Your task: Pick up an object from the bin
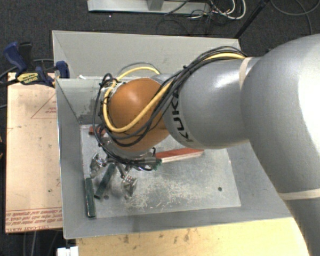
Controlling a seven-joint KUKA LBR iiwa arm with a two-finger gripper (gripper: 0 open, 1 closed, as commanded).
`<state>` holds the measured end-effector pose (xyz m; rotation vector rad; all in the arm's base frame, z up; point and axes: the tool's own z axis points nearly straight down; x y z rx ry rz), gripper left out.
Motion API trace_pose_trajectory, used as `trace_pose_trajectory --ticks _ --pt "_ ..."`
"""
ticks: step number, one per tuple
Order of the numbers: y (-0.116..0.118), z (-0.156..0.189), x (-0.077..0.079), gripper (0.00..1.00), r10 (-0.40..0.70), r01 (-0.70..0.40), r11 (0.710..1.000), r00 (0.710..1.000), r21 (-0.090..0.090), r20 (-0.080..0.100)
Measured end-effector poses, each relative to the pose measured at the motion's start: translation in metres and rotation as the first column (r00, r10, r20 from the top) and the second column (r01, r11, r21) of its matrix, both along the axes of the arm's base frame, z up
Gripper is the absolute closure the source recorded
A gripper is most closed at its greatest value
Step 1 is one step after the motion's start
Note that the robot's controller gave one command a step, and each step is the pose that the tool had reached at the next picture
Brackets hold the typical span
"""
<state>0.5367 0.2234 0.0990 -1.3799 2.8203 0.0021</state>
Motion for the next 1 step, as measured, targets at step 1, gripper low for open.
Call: trace_pose_trajectory --ticks 1 --pt "0.0264 -0.0205 0.0031 1.00 0.238 -0.238 0.971 0.971 0.004 0.023"
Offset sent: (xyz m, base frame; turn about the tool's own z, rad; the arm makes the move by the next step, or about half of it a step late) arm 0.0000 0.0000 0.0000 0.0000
